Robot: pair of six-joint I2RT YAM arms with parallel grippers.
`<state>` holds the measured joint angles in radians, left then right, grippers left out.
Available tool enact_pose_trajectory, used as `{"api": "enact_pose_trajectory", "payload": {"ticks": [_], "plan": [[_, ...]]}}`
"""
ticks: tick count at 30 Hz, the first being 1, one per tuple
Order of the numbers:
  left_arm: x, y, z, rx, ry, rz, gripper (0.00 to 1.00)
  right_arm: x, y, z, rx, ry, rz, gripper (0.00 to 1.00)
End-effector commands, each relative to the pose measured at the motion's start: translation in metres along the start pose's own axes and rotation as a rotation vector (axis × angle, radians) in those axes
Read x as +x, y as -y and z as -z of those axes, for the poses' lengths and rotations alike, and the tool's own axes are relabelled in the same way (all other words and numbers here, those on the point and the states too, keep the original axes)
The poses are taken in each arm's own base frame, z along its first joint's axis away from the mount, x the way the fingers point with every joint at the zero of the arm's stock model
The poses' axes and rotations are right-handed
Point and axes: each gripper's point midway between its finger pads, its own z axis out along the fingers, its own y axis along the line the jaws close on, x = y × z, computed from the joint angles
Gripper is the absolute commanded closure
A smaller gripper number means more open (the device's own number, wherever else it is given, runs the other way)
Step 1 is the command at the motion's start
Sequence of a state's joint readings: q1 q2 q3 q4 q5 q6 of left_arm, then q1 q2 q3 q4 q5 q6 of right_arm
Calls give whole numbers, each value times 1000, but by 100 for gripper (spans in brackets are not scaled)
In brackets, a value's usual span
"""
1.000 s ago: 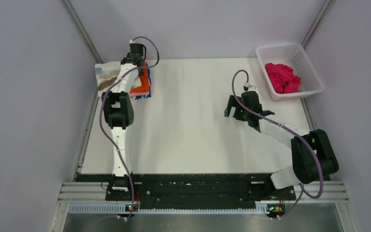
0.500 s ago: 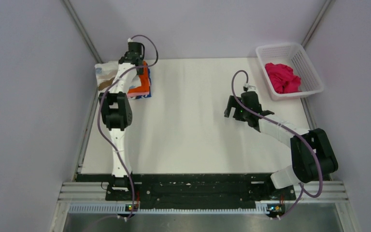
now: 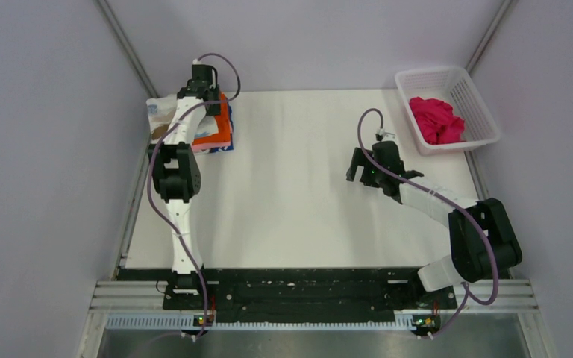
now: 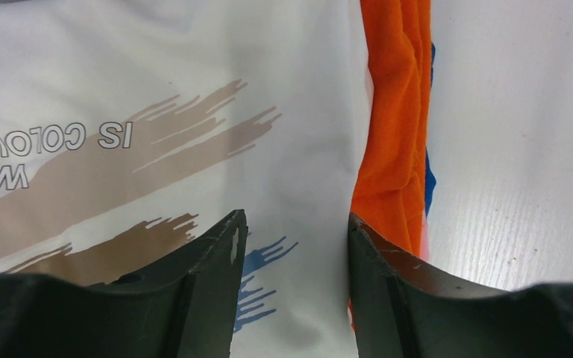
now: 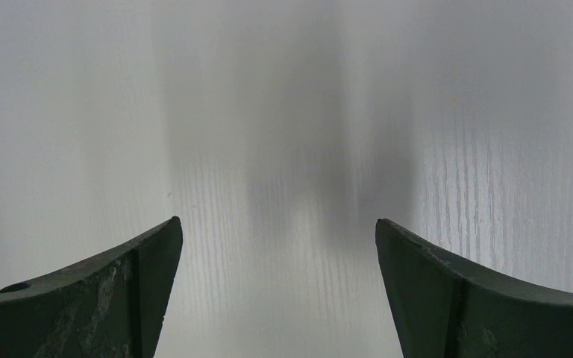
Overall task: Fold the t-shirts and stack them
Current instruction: Smooth out wrinkles on the folded tshirt
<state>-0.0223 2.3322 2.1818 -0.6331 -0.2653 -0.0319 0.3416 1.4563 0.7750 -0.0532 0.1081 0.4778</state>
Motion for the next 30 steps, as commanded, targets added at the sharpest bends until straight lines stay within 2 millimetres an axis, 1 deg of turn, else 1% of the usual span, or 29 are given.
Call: {"api": "enact_pose_trajectory", "payload": {"ticks": [1,4,7,11,14,15,16,17,21,24,27,30], "plan": [[-8,3,2,28,11,5,46,-23,-5,0,-8,48,1,1],[-5,0,-3,6,1,1,53,-23,-4,-1,-4,50,3,1],[-5,1,-6,18,4,8,58,-23,-5,-1,-5,50,2,1],[-3,2,-10,15,-4,2,53,-22,-4,-1,-2,46,2,1],[3,1,-15,3,-21,-7,54,-23,-4,-1,-2,49,6,1],[4,0,-16,-3,-25,-8,56,-23,-4,-1,-1,50,4,1],[6,-1,-17,-9,-30,-10,60,-24,-4,0,0,51,4,1],[7,-1,-18,-14,-34,-12,66,-23,-4,-1,0,51,4,1],[4,1,-14,6,-28,-5,99,-22,-4,-1,1,47,4,1],[-5,6,-6,41,-6,0,100,-23,-4,-2,-3,46,4,1],[-17,6,5,52,26,19,100,-23,-4,-2,-3,47,4,1],[-32,7,21,79,73,48,100,-23,-5,-1,-3,48,4,1]]}}
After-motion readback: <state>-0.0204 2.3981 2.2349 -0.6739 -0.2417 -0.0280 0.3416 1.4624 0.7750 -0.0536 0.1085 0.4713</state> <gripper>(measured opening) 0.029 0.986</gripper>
